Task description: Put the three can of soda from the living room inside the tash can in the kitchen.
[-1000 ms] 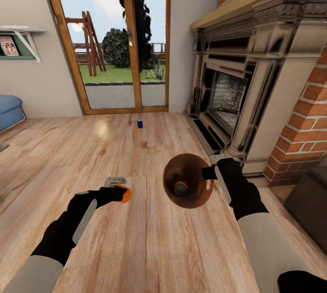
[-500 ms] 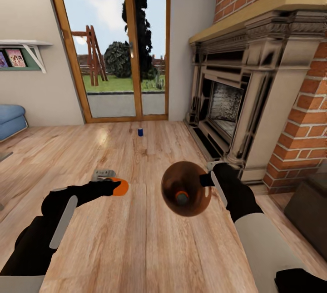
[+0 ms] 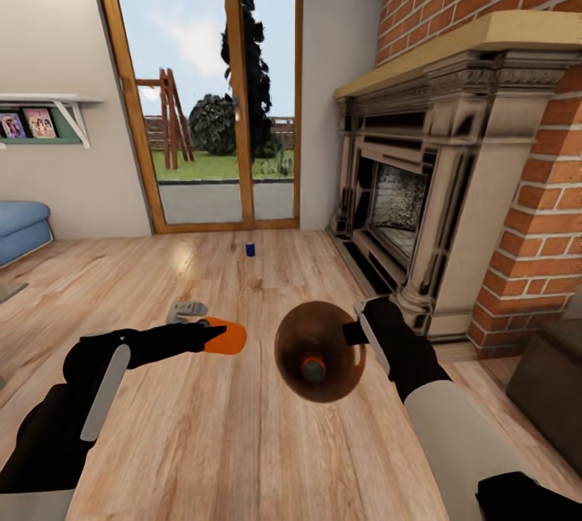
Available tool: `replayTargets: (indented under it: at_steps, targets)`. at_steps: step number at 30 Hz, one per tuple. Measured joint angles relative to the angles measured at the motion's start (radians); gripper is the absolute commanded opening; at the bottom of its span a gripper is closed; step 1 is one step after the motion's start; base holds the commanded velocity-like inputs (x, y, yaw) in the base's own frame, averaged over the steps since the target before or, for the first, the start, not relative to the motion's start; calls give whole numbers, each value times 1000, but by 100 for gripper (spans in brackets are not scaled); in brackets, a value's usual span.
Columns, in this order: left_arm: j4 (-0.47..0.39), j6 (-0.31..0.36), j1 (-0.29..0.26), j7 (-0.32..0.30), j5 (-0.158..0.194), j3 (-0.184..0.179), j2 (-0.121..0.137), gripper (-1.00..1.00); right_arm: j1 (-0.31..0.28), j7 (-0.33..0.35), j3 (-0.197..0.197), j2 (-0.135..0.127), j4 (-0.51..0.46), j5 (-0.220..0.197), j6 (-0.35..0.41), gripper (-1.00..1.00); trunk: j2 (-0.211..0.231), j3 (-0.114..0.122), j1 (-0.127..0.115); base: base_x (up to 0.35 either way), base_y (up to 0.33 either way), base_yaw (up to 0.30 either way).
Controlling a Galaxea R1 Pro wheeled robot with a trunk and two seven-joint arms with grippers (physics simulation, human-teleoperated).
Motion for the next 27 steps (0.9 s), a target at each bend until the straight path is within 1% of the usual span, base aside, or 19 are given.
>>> replayTargets:
  at_steps: [2,6,9,10,14,18,19,20,22,23,25,26,27]
  targets:
    - [-5,7,0,-3,-1,-2,0,-100,0,-3,2,1,9,12,0,-100,0,8,-1,0,0,0]
    - [-17,16,0,-5,-1,-3,0,-100,0,-5,4,2,25,-6,0,-100,1,23,-3,0,0,0]
    - [-23,28,0,-6,-1,-4,-5,-100,0,-6,4,7,31,4,0,-100,2,35,-4,0,0,0]
    - [-28,37,0,-6,0,-4,-8,-100,0,-6,4,10,34,6,0,-100,2,35,-4,0,0,0]
    - [-40,46,0,-9,-1,-4,-11,-100,-1,-18,5,15,58,-11,0,-100,2,35,-4,0,0,0]
    - [-45,50,-1,-12,-1,-6,-13,-100,-1,-35,4,17,75,8,0,-100,2,35,-4,0,0,0]
    - [-46,52,-1,-14,1,-16,-14,-100,-1,-37,4,18,78,4,0,-100,2,35,-4,0,0,0]
    - [-47,55,-2,-23,5,-41,-17,-100,-1,-38,4,20,79,-1,0,-100,2,35,-4,0,0,0]
    - [-47,56,-2,-38,2,-67,-19,-100,-1,-39,4,23,81,-12,0,-100,2,35,-4,0,0,0]
    - [-48,59,-2,-53,7,-86,-27,-100,-1,-40,4,26,85,-11,0,-100,2,35,-4,0,0,0]
    - [-49,62,-3,-65,2,-100,-39,-100,-1,-40,4,29,89,-7,0,-100,2,35,-4,0,0,0]
    - [-49,68,-3,-72,2,-111,-58,-100,-1,-41,4,30,92,-2,0,-100,2,35,-4,0,0,0]
    - [-49,66,-3,-77,-9,-124,-79,-100,-2,-43,4,31,93,28,0,-100,2,35,-4,0,0,0]
